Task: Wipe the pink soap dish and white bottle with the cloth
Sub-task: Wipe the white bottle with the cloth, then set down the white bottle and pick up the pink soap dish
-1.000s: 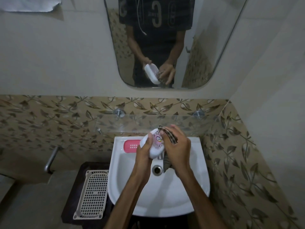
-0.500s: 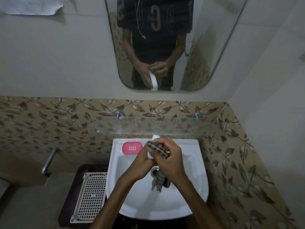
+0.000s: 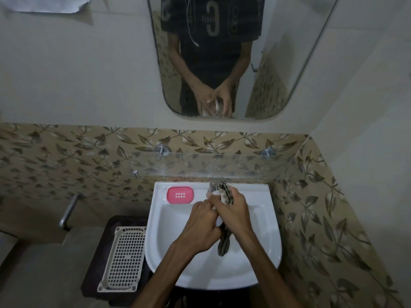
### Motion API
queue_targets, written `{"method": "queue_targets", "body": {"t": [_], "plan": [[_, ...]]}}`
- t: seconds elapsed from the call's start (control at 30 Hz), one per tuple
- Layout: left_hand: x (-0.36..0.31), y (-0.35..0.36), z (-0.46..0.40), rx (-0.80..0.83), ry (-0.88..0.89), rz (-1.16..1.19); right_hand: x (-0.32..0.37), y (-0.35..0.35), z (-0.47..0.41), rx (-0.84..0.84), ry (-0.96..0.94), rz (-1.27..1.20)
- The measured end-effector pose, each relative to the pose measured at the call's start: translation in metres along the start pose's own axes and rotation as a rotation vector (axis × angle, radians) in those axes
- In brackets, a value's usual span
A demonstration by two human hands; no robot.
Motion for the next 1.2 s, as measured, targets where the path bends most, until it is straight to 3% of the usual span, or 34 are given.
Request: {"method": "queue_targets", "body": {"t": [0.13,0.23,0.3,0.47,0.57,0.73,0.87,1.03,1.2], "plan": [[0.014,0.015,0.008,0.042,-0.078,-0.172,-0.017,0.001,0.012,-0.031,0.13,-0.152],[0.015,0.02,0.013,-0.007,-0.077,-0.052,-0.028,-0.002,0.017,-0.096,0.212,-0.284],[0.024,0.019,0.021,-0.033,-0.176,0.25,-0.033,-0.005,0.022,-0.162,0.226,-0.324],[0.057,0.016,0.038,-0.159,-0.619,1.085,-0.037,-0.007,0.032,-0.292,0.313,-0.484],[0.06,0.027,0.035,0.033,-0.813,1.532,-0.033,0.001,0.039,-0.287,0.29,-0.488],[0.05,0.032,0.031,0.251,-0.879,1.547,-0.024,0.01,0.052,-0.227,0.087,-0.256],[0.054,0.043,0.03,0.244,-0.993,1.599,-0.026,0.007,0.058,-0.225,-0.011,-0.128],[0.068,0.056,0.038,0.219,-1.036,1.749,-0.055,-0.019,0.041,-0.429,0.16,-0.219],[0.097,0.063,0.05,0.106,-1.125,1.67,-0.097,-0.063,-0.008,-0.56,0.396,-0.355]]}}
Point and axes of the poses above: each hand's wrist, its own z-axis away from the middle knuckle, its own y-axis out of the palm, x = y × z, the point moved 4 cm from there along -z, towards the middle knuckle, and after that the axes turned 15 degrees about -y, right-handed, at the moved point
